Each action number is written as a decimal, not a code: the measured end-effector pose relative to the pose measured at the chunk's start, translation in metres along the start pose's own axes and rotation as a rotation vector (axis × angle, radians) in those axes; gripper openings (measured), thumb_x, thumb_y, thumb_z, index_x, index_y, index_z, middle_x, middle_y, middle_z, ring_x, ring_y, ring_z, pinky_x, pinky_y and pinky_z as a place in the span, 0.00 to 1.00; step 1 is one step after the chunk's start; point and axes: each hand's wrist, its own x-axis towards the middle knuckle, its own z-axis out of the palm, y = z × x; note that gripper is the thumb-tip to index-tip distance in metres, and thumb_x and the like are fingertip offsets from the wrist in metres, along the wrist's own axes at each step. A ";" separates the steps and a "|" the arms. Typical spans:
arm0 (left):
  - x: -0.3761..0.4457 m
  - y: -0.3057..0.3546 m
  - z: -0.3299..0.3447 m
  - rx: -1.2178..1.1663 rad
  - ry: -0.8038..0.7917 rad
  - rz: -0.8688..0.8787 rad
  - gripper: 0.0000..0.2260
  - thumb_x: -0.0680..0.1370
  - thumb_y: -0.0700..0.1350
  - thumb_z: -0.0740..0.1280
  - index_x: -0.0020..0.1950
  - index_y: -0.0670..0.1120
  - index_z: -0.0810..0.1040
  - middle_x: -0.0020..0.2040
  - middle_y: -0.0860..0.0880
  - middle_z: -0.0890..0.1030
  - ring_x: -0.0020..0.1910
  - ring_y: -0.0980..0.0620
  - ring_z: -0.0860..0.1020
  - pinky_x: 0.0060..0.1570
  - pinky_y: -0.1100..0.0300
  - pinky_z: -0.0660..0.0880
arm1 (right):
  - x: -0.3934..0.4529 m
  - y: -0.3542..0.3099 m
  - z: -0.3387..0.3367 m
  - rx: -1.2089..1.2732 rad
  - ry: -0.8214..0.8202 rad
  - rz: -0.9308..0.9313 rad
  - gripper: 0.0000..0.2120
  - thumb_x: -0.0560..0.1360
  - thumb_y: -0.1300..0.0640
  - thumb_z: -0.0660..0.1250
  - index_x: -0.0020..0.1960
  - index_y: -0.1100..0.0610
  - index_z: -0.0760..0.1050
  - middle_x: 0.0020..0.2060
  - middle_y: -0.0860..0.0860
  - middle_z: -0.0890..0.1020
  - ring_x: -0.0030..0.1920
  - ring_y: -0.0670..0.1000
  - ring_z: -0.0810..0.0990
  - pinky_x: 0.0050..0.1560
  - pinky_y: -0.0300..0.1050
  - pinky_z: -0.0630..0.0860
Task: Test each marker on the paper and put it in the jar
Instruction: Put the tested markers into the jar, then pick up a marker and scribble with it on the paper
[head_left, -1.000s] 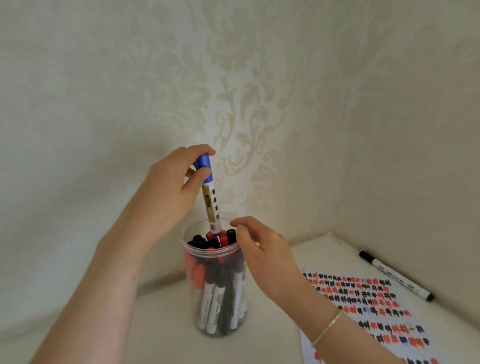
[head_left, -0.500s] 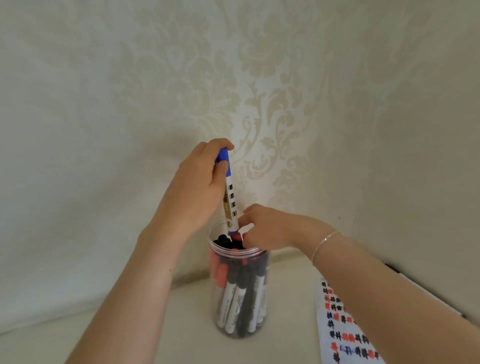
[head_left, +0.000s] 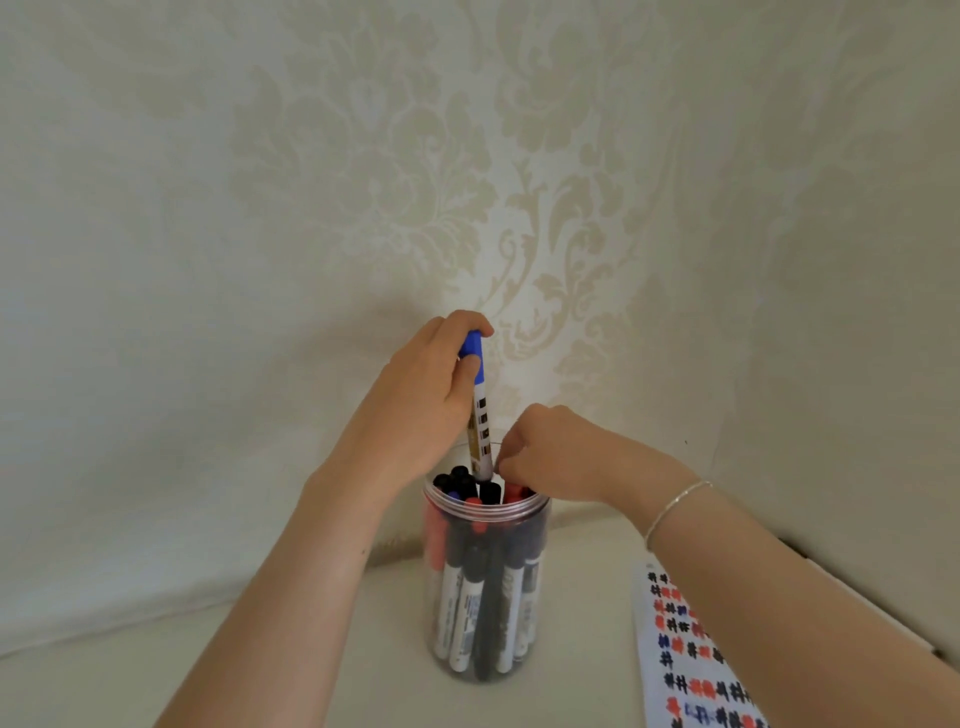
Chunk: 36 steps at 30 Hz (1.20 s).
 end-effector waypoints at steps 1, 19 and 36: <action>-0.001 0.000 0.000 -0.031 -0.020 -0.019 0.12 0.81 0.41 0.57 0.61 0.55 0.71 0.51 0.54 0.76 0.46 0.54 0.77 0.51 0.52 0.77 | 0.000 0.000 0.000 -0.002 0.001 0.016 0.14 0.74 0.58 0.64 0.32 0.63 0.72 0.28 0.55 0.75 0.29 0.51 0.66 0.30 0.40 0.64; -0.001 0.005 0.009 0.200 -0.472 -0.195 0.03 0.72 0.48 0.72 0.44 0.50 0.84 0.66 0.54 0.76 0.63 0.53 0.74 0.60 0.59 0.68 | -0.006 0.013 0.006 0.128 0.344 -0.019 0.06 0.70 0.58 0.66 0.45 0.53 0.80 0.42 0.50 0.82 0.39 0.50 0.80 0.40 0.42 0.78; -0.030 0.079 0.021 0.356 0.068 0.076 0.12 0.81 0.47 0.59 0.56 0.50 0.81 0.56 0.53 0.80 0.49 0.49 0.79 0.52 0.55 0.73 | -0.045 0.063 0.011 0.900 0.826 0.067 0.12 0.74 0.67 0.61 0.40 0.55 0.80 0.37 0.51 0.82 0.37 0.50 0.80 0.40 0.41 0.78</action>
